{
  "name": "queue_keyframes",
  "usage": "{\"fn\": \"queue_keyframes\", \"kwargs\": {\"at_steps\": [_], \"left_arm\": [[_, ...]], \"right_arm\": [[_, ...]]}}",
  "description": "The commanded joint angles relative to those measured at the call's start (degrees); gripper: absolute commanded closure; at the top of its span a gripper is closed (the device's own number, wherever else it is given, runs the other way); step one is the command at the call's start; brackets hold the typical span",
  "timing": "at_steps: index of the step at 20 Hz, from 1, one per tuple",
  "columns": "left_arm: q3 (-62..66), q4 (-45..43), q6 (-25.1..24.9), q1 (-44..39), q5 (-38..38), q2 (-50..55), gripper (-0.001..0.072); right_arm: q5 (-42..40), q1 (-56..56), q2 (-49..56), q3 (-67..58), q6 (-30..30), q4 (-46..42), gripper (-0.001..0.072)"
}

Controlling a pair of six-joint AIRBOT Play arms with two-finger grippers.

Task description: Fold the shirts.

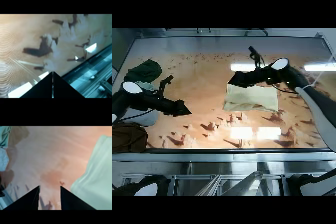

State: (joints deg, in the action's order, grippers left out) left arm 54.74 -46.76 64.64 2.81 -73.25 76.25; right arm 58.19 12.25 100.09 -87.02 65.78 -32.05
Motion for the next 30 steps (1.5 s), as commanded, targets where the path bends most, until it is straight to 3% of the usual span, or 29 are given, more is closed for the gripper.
{"fn": "queue_keyframes", "kwargs": {"at_steps": [1, 4, 5, 6, 7, 11, 13, 20, 21, 22, 23, 25, 27, 30], "left_arm": [[-2.99, 2.01, -2.23, 3.02, -0.33, -2.73, 0.0675], [-4.31, 1.99, -2.25, 4.44, -0.31, -5.79, 0.0675], [-4.66, 2.01, -2.21, 4.61, -0.28, -6.93, 0.0675], [-4.96, 2.03, -1.97, 4.59, -0.28, -8.00, 0.0675], [-4.92, 2.10, -1.97, 4.31, -0.57, -8.94, 0.0677], [-4.87, 5.68, -1.09, 4.13, -0.37, -11.96, 0.0669], [-4.85, 8.07, -1.11, 4.13, -0.26, -12.96, 0.0278], [-1.73, 9.90, -1.09, 4.13, -0.31, -13.22, 0.0280], [-1.70, 10.03, -1.11, 4.13, -0.28, -13.22, 0.0280], [-1.75, 10.45, -1.11, 4.13, -0.28, -13.20, 0.0280], [-1.75, 10.45, -1.11, 4.13, -0.37, -13.22, 0.0280], [-1.75, 10.40, -1.11, 4.13, -0.81, -13.22, 0.0280], [-1.75, 10.40, -1.11, 4.13, -1.25, -13.22, 0.0280], [-1.75, 10.38, -1.14, 4.13, -1.18, -13.20, 0.0280]], "right_arm": [[9.73, -9.57, -5.35, 0.09, 2.45, -5.18, 0.0421], [14.14, -21.31, -10.58, 2.56, 9.14, -18.97, 0.0416], [14.12, -24.85, -11.50, 4.90, 10.67, -22.36, 0.0325], [14.12, -27.87, -11.47, 7.08, 10.99, -23.47, 0.0155], [13.90, -30.58, -10.93, 9.33, 10.86, -22.91, 0.0123], [13.88, -34.62, -3.80, 12.41, 4.11, -18.01, 0.0123], [13.77, -33.48, 0.20, 12.41, 1.70, -13.97, 0.0125], [13.27, -26.97, 6.40, 12.33, -1.79, -3.72, 0.0145], [12.85, -26.10, 6.40, 12.13, -2.56, -1.86, 0.0230], [12.61, -25.73, 6.34, 11.80, -3.72, -0.11, 0.0537], [12.81, -25.79, 6.32, 10.82, -4.28, 1.31, 0.0690], [13.51, -27.34, 5.25, 6.56, -3.34, 1.57, 0.0693], [10.97, -31.65, 2.32, 0.59, 1.49, -0.85, 0.0695], [6.03, -42.88, -4.42, -3.43, 18.64, -16.76, 0.0695]]}}
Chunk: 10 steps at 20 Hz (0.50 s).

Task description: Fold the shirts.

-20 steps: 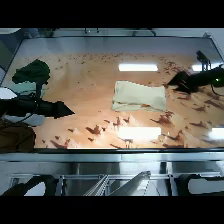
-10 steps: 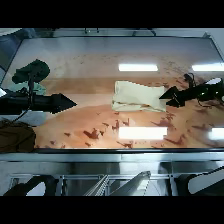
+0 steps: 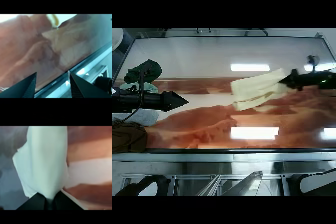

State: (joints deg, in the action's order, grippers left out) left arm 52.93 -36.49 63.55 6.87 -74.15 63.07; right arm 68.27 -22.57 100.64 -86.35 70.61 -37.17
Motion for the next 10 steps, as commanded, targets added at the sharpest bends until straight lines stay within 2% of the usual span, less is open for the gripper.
{"fn": "queue_keyframes", "kwargs": {"at_steps": [1, 3, 5, 7, 10], "left_arm": [[0.07, 0.13, -0.02, 0.07, -0.35, -0.04, 0.0280], [0.07, 0.09, -0.04, 0.07, -0.28, -0.02, 0.0281], [0.07, 0.11, -0.04, 0.07, -0.22, -0.02, 0.0280], [0.07, 0.11, -0.04, 0.07, 0.09, -0.02, 0.0281], [0.07, 0.13, -0.04, 0.07, 0.90, -0.02, 0.0281]], "right_arm": [[-3.26, -12.17, -7.21, -4.00, 19.45, -19.78, 0.0696], [0.90, -20.79, -12.33, -1.27, 26.91, -37.55, 0.0696], [2.34, -28.70, -17.00, 4.70, 28.92, -48.35, 0.0696], [0.59, -37.18, -21.29, 13.25, 30.64, -53.16, 0.0695], [-5.57, -47.89, -25.42, 26.38, 30.45, -53.27, 0.0694]]}}
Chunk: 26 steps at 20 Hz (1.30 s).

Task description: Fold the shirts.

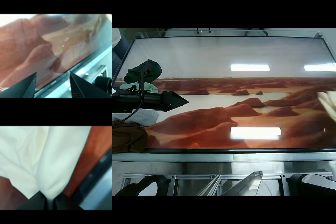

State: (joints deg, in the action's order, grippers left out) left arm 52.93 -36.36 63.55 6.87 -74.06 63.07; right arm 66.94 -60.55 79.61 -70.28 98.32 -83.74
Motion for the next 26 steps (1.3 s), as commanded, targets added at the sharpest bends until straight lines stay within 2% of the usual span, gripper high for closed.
{"fn": "queue_keyframes", "kwargs": {"at_steps": [1, 5, 6, 7, 8, 9, 12, 13, 14, 15, 16, 21, 23, 26], "left_arm": [[0.07, 0.00, -0.04, 0.07, 0.79, -0.02, 0.0280], [0.07, 0.11, -0.02, 0.07, 0.70, -0.02, 0.0280], [0.09, 0.13, -0.02, 0.07, 0.72, -0.02, 0.0280], [0.07, 0.13, -0.02, 0.07, 0.70, -0.02, 0.0280], [0.09, 0.11, -0.02, 0.07, 0.70, -0.02, 0.0280], [0.09, 0.13, -0.02, 0.07, 0.74, -0.02, 0.0279], [0.09, 0.61, -0.02, 0.07, 0.79, -0.04, 0.0280], [0.09, 0.59, -0.02, 0.07, 0.87, -0.04, 0.0281], [0.09, 0.59, -0.02, 0.07, 1.22, -0.04, 0.0283], [0.13, 0.59, -0.02, 0.07, 1.51, -0.04, 0.0501], [0.22, 0.55, -0.39, 0.07, 2.01, -0.04, 0.0685], [0.15, 0.31, -1.09, 0.07, 1.42, -0.07, 0.0678], [-2.27, 0.39, -1.57, -0.48, 1.22, -2.25, 0.0679], [-10.27, 0.35, -0.42, -2.91, 1.18, -9.77, 0.0679]], "right_arm": [[-5.68, -12.39, -4.98, 14.05, 1.97, -6.67, 0.0694], [-4.98, -15.52, -5.11, 18.32, 1.90, -6.49, 0.0681], [-2.97, -15.43, -5.18, 16.92, 0.28, -6.36, 0.0585], [-0.55, -15.23, -5.27, 14.86, -2.78, -6.01, 0.0368], [2.67, -14.80, -5.33, 11.69, -5.09, -6.03, 0.0219], [5.64, -14.34, -5.33, 8.00, -5.20, -6.01, 0.0215], [12.61, -11.30, -5.42, -3.39, -5.11, -0.68, 0.0218], [13.07, -9.25, -5.75, -6.08, -5.18, 3.74, 0.0346], [12.41, -6.56, -6.80, -7.19, -6.32, 9.09, 0.0698], [10.86, -3.65, -8.09, -7.21, -7.19, 13.73, 0.0692], [9.79, 0.20, -9.31, -7.21, -8.68, 17.09, 0.0693], [11.54, 21.81, -16.39, -5.07, -12.04, 18.21, 0.0695], [11.54, 31.12, -22.03, 0.50, -12.07, 18.25, 0.0694], [10.01, 46.51, -33.79, 15.19, -10.67, 18.29, 0.0694]]}}
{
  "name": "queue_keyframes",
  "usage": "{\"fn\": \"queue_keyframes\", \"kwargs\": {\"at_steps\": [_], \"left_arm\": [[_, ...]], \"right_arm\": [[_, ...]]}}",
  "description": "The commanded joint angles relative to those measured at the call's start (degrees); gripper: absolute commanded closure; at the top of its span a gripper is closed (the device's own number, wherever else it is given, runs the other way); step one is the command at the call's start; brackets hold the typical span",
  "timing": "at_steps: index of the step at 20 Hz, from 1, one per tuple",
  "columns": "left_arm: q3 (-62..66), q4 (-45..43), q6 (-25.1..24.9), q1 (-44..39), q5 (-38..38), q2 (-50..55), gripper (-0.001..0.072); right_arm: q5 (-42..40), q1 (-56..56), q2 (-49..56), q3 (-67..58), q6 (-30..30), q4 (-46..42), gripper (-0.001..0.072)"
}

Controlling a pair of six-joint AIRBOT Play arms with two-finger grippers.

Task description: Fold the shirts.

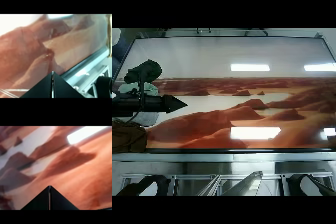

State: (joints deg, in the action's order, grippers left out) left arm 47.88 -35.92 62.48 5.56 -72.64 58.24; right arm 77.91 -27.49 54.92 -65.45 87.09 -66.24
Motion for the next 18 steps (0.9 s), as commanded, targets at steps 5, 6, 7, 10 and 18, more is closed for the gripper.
{"fn": "queue_keyframes", "kwargs": {"at_steps": [5, 6, 7, 10, 18], "left_arm": [[-18.10, -0.09, 2.03, -6.93, 1.16, -17.14, 0.0677], [-19.89, -0.09, 2.12, -7.41, 1.77, -19.26, 0.0678], [-21.18, -0.13, 2.12, -7.63, 2.34, -21.09, 0.0677], [-22.99, -0.07, 2.67, -7.65, 2.32, -26.12, 0.0678], [-23.08, -0.07, 5.25, -7.67, 2.56, -33.31, 0.0679]], "right_arm": [[-12.52, 32.30, -25.64, 35.12, 7.50, 0.79, 0.0694], [-12.63, 33.62, -25.77, 36.83, 7.43, 0.79, 0.0695], [-12.59, 34.23, -25.53, 37.55, 7.17, 0.79, 0.0694], [-12.85, 34.38, -25.66, 37.59, 7.39, 1.88, 0.0693], [-11.93, 34.38, -25.62, 37.59, 7.65, 2.45, 0.0692]]}}
